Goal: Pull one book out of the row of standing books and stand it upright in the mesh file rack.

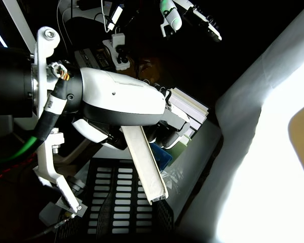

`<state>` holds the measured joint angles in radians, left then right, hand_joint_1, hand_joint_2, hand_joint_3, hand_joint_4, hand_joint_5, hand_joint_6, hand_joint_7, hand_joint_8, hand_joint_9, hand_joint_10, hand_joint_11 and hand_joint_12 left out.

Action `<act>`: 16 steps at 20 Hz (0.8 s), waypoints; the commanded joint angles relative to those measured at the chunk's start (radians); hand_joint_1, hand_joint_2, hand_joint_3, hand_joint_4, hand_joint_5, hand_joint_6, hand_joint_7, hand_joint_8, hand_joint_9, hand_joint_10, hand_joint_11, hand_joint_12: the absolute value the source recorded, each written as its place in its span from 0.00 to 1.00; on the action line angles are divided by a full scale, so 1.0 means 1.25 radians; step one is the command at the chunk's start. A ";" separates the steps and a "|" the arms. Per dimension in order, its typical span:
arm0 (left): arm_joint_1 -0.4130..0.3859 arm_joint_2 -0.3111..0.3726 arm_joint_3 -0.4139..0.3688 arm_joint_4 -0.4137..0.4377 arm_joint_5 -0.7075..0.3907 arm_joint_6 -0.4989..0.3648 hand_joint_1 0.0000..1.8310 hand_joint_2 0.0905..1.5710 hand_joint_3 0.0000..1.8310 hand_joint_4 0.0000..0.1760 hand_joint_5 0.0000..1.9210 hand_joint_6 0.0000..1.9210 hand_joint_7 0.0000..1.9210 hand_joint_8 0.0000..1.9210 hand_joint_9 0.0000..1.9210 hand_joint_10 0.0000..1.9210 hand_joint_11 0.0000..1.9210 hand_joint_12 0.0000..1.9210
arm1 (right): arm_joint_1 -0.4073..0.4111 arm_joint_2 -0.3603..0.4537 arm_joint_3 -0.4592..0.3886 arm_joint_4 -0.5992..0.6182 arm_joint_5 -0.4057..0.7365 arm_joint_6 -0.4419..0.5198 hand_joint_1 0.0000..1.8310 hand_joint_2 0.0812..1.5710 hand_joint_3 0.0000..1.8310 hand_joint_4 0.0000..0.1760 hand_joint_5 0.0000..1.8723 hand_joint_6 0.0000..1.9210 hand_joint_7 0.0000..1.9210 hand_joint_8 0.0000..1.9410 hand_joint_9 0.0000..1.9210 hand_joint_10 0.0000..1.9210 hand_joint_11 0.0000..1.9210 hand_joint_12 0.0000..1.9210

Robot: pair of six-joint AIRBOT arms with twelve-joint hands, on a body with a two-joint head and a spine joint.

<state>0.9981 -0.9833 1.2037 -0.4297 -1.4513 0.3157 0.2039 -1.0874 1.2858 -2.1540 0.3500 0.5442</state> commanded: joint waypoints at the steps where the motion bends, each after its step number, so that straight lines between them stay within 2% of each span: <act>1: -0.004 0.000 0.007 -0.014 -0.103 -0.003 0.00 0.94 0.00 0.00 0.00 0.00 0.00 0.00 0.00 0.00 0.00 0.00 | 0.004 0.012 0.006 0.020 -0.051 -0.010 0.60 0.83 0.00 0.02 0.32 0.79 0.36 0.79 0.31 0.76 0.26 0.97; 2: -0.005 -0.001 0.008 -0.014 -0.103 -0.003 0.00 0.94 0.00 0.00 0.00 0.00 0.00 0.00 0.00 0.00 0.00 0.00 | 0.000 0.010 0.008 0.020 -0.055 -0.011 0.60 0.83 0.00 0.05 0.32 0.80 0.34 0.82 0.30 0.78 0.27 0.97; 3: -0.005 -0.003 0.010 -0.015 -0.103 -0.003 0.00 0.94 0.00 0.00 0.00 0.00 0.00 0.00 0.00 0.00 0.00 0.00 | -0.006 0.008 0.011 0.020 -0.059 -0.013 0.60 0.83 0.00 0.00 0.31 0.80 0.35 0.82 0.31 0.81 0.30 0.97; 4: -0.005 -0.003 0.010 -0.016 -0.104 -0.003 0.00 0.94 0.00 0.00 0.00 0.00 0.00 0.00 0.00 0.00 0.00 0.00 | -0.010 0.006 0.014 0.020 -0.063 -0.013 0.69 0.82 0.00 0.00 0.31 0.75 0.34 0.81 0.32 0.89 0.31 0.99; 5: -0.005 -0.004 0.011 -0.018 -0.105 -0.003 0.00 0.94 0.00 0.00 0.00 0.00 0.00 0.00 0.00 0.00 0.00 0.00 | -0.013 0.005 0.016 0.020 -0.068 -0.013 0.71 0.81 0.00 0.00 0.33 0.74 0.35 0.77 0.33 0.89 0.30 0.99; 7: -0.005 -0.004 0.011 -0.020 -0.106 -0.003 0.00 0.94 0.00 0.00 0.00 0.00 0.00 0.00 0.00 0.00 0.00 0.00 | -0.021 0.002 0.021 0.020 -0.079 -0.014 0.72 0.81 0.00 0.00 0.33 0.72 0.36 0.77 0.33 0.89 0.30 0.99; 9: -0.005 -0.007 0.013 -0.020 -0.105 -0.003 0.00 0.94 0.00 0.00 0.00 0.00 0.00 0.00 0.00 0.00 0.00 0.00 | -0.029 -0.002 0.030 0.020 -0.090 -0.014 0.72 0.80 0.00 0.00 0.33 0.74 0.37 0.74 0.33 0.87 0.30 0.98; 10: -0.005 -0.007 0.014 -0.021 -0.106 -0.003 0.00 0.93 0.00 0.00 0.00 0.00 0.00 0.00 0.00 0.00 0.00 0.00 | -0.031 -0.003 0.032 0.020 -0.094 -0.014 0.63 0.81 0.00 0.00 0.34 0.76 0.37 0.78 0.31 0.83 0.28 0.99; 12: -0.005 -0.009 0.014 -0.021 -0.107 -0.003 0.00 0.94 0.00 0.00 0.00 0.00 0.00 0.00 0.00 0.00 0.00 0.00 | -0.034 -0.007 0.041 0.020 -0.102 -0.014 0.61 0.81 0.00 0.06 0.35 0.76 0.38 0.76 0.32 0.74 0.26 0.96; 13: -0.005 -0.009 0.014 -0.021 -0.107 -0.003 0.00 0.94 0.00 0.00 0.00 0.00 0.00 0.00 0.00 0.00 0.00 0.00 | -0.036 -0.008 0.046 0.019 -0.102 -0.014 0.62 0.80 0.00 0.01 0.36 0.73 0.38 0.77 0.33 0.74 0.27 0.96; 14: -0.005 -0.009 0.014 -0.022 -0.108 -0.003 0.00 0.94 0.00 0.00 0.00 0.00 0.00 0.00 0.00 0.00 0.00 0.00 | -0.038 -0.009 0.050 0.009 -0.107 -0.014 0.60 0.83 0.00 0.12 0.34 0.77 0.34 0.81 0.28 0.77 0.21 1.00; 16: -0.005 -0.009 0.015 -0.024 -0.109 -0.003 0.00 0.94 0.00 0.00 0.00 0.00 0.00 0.00 0.00 0.00 0.00 0.00 | -0.041 -0.012 0.054 0.007 -0.112 -0.014 0.59 0.83 0.00 0.12 0.34 0.78 0.33 0.82 0.27 0.77 0.20 1.00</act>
<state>0.9981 -0.9958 1.2133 -0.4446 -1.4521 0.3161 0.1394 -1.1141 1.3499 -2.1628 0.2779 0.5369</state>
